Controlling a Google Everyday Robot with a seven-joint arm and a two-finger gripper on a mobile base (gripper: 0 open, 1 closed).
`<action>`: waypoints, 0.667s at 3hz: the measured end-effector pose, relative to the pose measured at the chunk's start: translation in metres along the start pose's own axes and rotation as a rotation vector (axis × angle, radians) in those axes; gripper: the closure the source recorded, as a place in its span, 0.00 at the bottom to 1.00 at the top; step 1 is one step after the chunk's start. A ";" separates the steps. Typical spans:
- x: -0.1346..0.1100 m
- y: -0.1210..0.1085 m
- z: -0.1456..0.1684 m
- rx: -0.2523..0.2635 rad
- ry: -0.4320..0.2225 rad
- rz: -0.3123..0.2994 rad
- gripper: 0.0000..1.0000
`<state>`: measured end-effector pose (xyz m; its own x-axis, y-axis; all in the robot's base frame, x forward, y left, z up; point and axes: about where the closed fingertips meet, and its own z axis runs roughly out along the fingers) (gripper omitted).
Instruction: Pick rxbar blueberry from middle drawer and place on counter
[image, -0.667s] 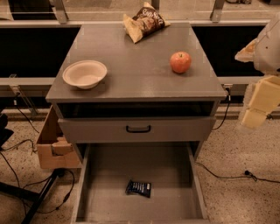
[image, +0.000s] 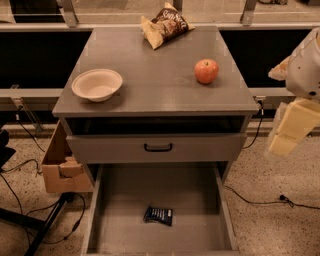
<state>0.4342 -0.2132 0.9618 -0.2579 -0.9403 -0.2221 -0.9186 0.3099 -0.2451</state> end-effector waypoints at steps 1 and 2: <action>-0.013 0.039 0.043 0.016 -0.056 0.104 0.00; -0.012 0.074 0.103 -0.001 -0.090 0.159 0.00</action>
Offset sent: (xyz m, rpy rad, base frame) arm -0.0445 0.0673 -0.2558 0.1916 0.0068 -0.2009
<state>0.3999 -0.1640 0.8489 -0.3718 -0.8632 -0.3416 -0.8689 0.4531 -0.1992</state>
